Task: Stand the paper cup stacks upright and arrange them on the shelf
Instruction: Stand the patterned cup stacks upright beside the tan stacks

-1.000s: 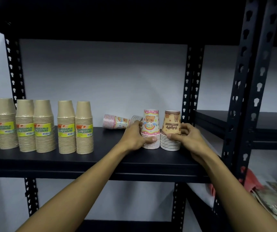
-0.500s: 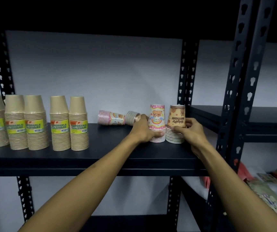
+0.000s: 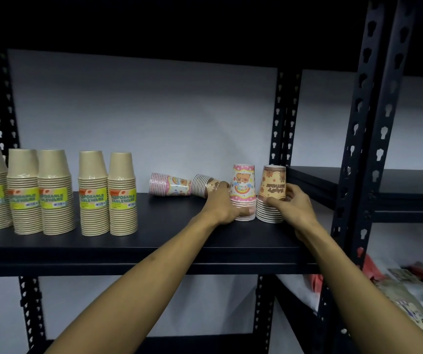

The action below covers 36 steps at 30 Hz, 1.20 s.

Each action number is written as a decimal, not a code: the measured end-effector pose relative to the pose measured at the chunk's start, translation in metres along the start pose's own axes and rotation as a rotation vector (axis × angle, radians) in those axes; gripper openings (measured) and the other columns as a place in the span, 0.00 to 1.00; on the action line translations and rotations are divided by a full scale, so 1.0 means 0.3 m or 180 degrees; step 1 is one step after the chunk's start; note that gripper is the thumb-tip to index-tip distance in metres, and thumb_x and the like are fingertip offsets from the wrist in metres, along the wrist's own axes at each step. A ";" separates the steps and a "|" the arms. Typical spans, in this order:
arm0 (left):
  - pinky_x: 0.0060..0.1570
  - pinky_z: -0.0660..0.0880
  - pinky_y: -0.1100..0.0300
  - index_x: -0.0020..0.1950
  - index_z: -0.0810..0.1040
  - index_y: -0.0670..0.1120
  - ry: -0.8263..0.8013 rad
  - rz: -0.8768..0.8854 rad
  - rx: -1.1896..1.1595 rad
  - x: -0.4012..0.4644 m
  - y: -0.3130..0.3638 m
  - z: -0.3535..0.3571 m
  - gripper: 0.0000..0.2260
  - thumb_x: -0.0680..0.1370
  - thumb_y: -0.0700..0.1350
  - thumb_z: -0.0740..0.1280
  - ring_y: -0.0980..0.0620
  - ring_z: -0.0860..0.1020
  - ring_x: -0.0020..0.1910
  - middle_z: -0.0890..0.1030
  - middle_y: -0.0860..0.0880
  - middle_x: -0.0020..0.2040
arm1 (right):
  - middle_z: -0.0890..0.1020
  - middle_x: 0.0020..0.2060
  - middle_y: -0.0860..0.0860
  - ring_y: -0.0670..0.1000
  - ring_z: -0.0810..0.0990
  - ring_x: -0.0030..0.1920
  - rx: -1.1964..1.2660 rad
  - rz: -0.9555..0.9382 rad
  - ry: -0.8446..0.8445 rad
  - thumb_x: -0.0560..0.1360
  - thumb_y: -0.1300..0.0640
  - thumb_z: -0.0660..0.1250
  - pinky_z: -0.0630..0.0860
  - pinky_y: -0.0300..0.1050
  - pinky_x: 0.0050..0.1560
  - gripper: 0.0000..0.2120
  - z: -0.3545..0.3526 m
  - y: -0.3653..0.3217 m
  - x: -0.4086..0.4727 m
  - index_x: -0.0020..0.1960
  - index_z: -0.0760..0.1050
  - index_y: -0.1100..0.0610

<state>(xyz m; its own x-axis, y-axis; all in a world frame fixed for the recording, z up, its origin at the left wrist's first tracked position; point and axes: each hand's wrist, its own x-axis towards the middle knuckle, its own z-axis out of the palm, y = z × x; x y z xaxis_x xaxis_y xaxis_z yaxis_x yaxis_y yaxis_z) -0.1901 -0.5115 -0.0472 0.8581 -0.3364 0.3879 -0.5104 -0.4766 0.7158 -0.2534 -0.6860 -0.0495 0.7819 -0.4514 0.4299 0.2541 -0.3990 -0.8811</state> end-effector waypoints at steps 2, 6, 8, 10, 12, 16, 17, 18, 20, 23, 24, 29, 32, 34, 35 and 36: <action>0.48 0.73 0.61 0.63 0.69 0.45 0.0164 0.0069 0.0166 -0.017 0.001 -0.008 0.37 0.62 0.58 0.82 0.50 0.79 0.58 0.80 0.49 0.60 | 0.76 0.67 0.54 0.49 0.77 0.58 -0.0356 -0.0165 0.0173 0.70 0.56 0.76 0.73 0.43 0.57 0.36 -0.003 -0.013 -0.020 0.74 0.65 0.57; 0.52 0.77 0.53 0.69 0.70 0.45 0.0570 0.0362 0.0898 -0.050 -0.001 -0.102 0.39 0.65 0.62 0.78 0.46 0.78 0.59 0.80 0.47 0.60 | 0.72 0.64 0.53 0.55 0.72 0.65 -0.1350 -0.1304 0.0838 0.72 0.55 0.71 0.72 0.58 0.64 0.29 -0.008 -0.058 -0.107 0.71 0.66 0.55; 0.56 0.76 0.51 0.68 0.73 0.46 0.0653 0.0432 0.1121 -0.044 -0.024 -0.184 0.35 0.67 0.62 0.76 0.46 0.77 0.60 0.80 0.46 0.60 | 0.72 0.60 0.52 0.52 0.74 0.60 -0.1224 -0.1825 0.0848 0.73 0.58 0.69 0.74 0.53 0.59 0.25 0.012 -0.113 -0.154 0.68 0.68 0.57; 0.59 0.74 0.52 0.68 0.73 0.46 0.0663 0.0366 0.1085 -0.024 -0.049 -0.264 0.31 0.70 0.57 0.76 0.45 0.76 0.62 0.79 0.45 0.63 | 0.73 0.59 0.51 0.50 0.75 0.57 -0.1043 -0.1900 0.0517 0.74 0.60 0.69 0.74 0.45 0.57 0.23 0.058 -0.185 -0.175 0.67 0.69 0.57; 0.59 0.70 0.58 0.69 0.72 0.46 0.0688 0.0221 0.1064 0.003 -0.069 -0.317 0.28 0.72 0.52 0.75 0.45 0.75 0.63 0.77 0.45 0.65 | 0.75 0.60 0.51 0.49 0.75 0.58 -0.1179 -0.1871 0.0047 0.74 0.59 0.68 0.73 0.44 0.58 0.22 0.132 -0.242 -0.169 0.67 0.70 0.57; 0.60 0.70 0.57 0.70 0.71 0.46 0.0646 0.0003 0.1198 0.061 -0.120 -0.336 0.26 0.74 0.46 0.73 0.45 0.73 0.66 0.76 0.44 0.66 | 0.74 0.63 0.53 0.51 0.75 0.61 -0.1487 -0.1796 -0.0681 0.74 0.57 0.68 0.70 0.41 0.57 0.24 0.307 -0.299 -0.106 0.68 0.69 0.57; 0.62 0.71 0.55 0.70 0.71 0.45 0.0630 -0.0025 0.1241 0.076 -0.136 -0.330 0.26 0.74 0.46 0.72 0.44 0.73 0.66 0.76 0.44 0.66 | 0.74 0.63 0.54 0.52 0.75 0.61 -0.1526 -0.1730 -0.0807 0.74 0.57 0.68 0.70 0.41 0.56 0.25 0.346 -0.310 -0.085 0.69 0.68 0.57; 0.63 0.72 0.51 0.71 0.70 0.45 0.0616 -0.0059 0.1298 0.090 -0.152 -0.323 0.25 0.74 0.46 0.70 0.43 0.73 0.66 0.76 0.44 0.66 | 0.74 0.64 0.55 0.54 0.75 0.62 -0.1571 -0.1646 -0.0920 0.74 0.56 0.68 0.70 0.41 0.56 0.26 0.382 -0.323 -0.061 0.70 0.67 0.58; 0.62 0.72 0.48 0.72 0.68 0.46 0.0593 -0.0150 0.1448 0.114 -0.183 -0.307 0.26 0.75 0.46 0.68 0.42 0.71 0.67 0.75 0.44 0.67 | 0.72 0.65 0.58 0.57 0.74 0.62 -0.1790 -0.1435 -0.1090 0.74 0.58 0.68 0.70 0.43 0.56 0.28 0.442 -0.342 -0.001 0.71 0.64 0.60; 0.62 0.70 0.49 0.72 0.66 0.46 0.0574 -0.0258 0.1810 0.154 -0.230 -0.290 0.27 0.75 0.46 0.69 0.42 0.67 0.68 0.72 0.43 0.67 | 0.71 0.65 0.60 0.59 0.73 0.63 -0.2461 -0.1117 -0.1308 0.74 0.60 0.68 0.72 0.47 0.54 0.27 0.502 -0.342 0.097 0.70 0.64 0.62; 0.63 0.69 0.49 0.72 0.65 0.45 0.0574 -0.0280 0.1882 0.167 -0.244 -0.290 0.27 0.75 0.46 0.69 0.41 0.66 0.68 0.71 0.43 0.68 | 0.72 0.64 0.60 0.59 0.74 0.62 -0.2680 -0.1026 -0.1389 0.74 0.60 0.68 0.72 0.47 0.52 0.25 0.515 -0.339 0.127 0.68 0.64 0.61; 0.67 0.65 0.50 0.75 0.62 0.45 0.0657 -0.0232 0.2180 0.229 -0.296 -0.302 0.32 0.74 0.49 0.71 0.42 0.63 0.71 0.67 0.42 0.70 | 0.78 0.59 0.57 0.57 0.77 0.51 -0.3442 -0.0845 -0.1686 0.73 0.56 0.72 0.73 0.47 0.46 0.21 0.546 -0.360 0.222 0.61 0.70 0.61; 0.70 0.62 0.49 0.75 0.62 0.45 0.0666 -0.0209 0.2442 0.257 -0.320 -0.300 0.33 0.74 0.51 0.71 0.42 0.60 0.73 0.65 0.42 0.72 | 0.81 0.50 0.56 0.57 0.79 0.45 -0.3701 -0.0717 -0.1823 0.71 0.51 0.76 0.76 0.48 0.45 0.18 0.553 -0.376 0.256 0.51 0.71 0.59; 0.71 0.59 0.48 0.75 0.61 0.46 0.0595 -0.0286 0.2574 0.270 -0.335 -0.294 0.31 0.75 0.50 0.70 0.42 0.59 0.74 0.64 0.42 0.73 | 0.81 0.48 0.54 0.57 0.81 0.45 -0.3829 -0.0578 -0.1901 0.70 0.51 0.77 0.78 0.48 0.45 0.18 0.552 -0.379 0.271 0.50 0.73 0.59; 0.72 0.57 0.47 0.75 0.61 0.45 0.0559 -0.0352 0.2597 0.272 -0.341 -0.288 0.30 0.76 0.49 0.68 0.42 0.58 0.75 0.64 0.42 0.73 | 0.82 0.46 0.54 0.57 0.82 0.45 -0.3915 -0.0529 -0.1929 0.70 0.51 0.77 0.79 0.48 0.45 0.17 0.551 -0.377 0.277 0.49 0.74 0.60; 0.72 0.56 0.45 0.75 0.61 0.45 0.0529 -0.0427 0.2626 0.272 -0.344 -0.282 0.29 0.77 0.49 0.67 0.42 0.59 0.74 0.64 0.42 0.73 | 0.82 0.43 0.53 0.56 0.83 0.43 -0.3997 -0.0487 -0.1946 0.69 0.52 0.77 0.80 0.48 0.45 0.17 0.556 -0.373 0.285 0.49 0.76 0.60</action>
<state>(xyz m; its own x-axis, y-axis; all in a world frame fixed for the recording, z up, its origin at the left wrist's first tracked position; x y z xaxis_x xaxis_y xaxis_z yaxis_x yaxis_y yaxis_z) -0.0626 -0.4209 -0.0404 0.8784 -0.1420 0.4564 -0.2258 -0.9649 0.1344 -0.1200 -0.5468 0.0528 0.9963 -0.0548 0.0656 -0.0592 -0.9960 0.0672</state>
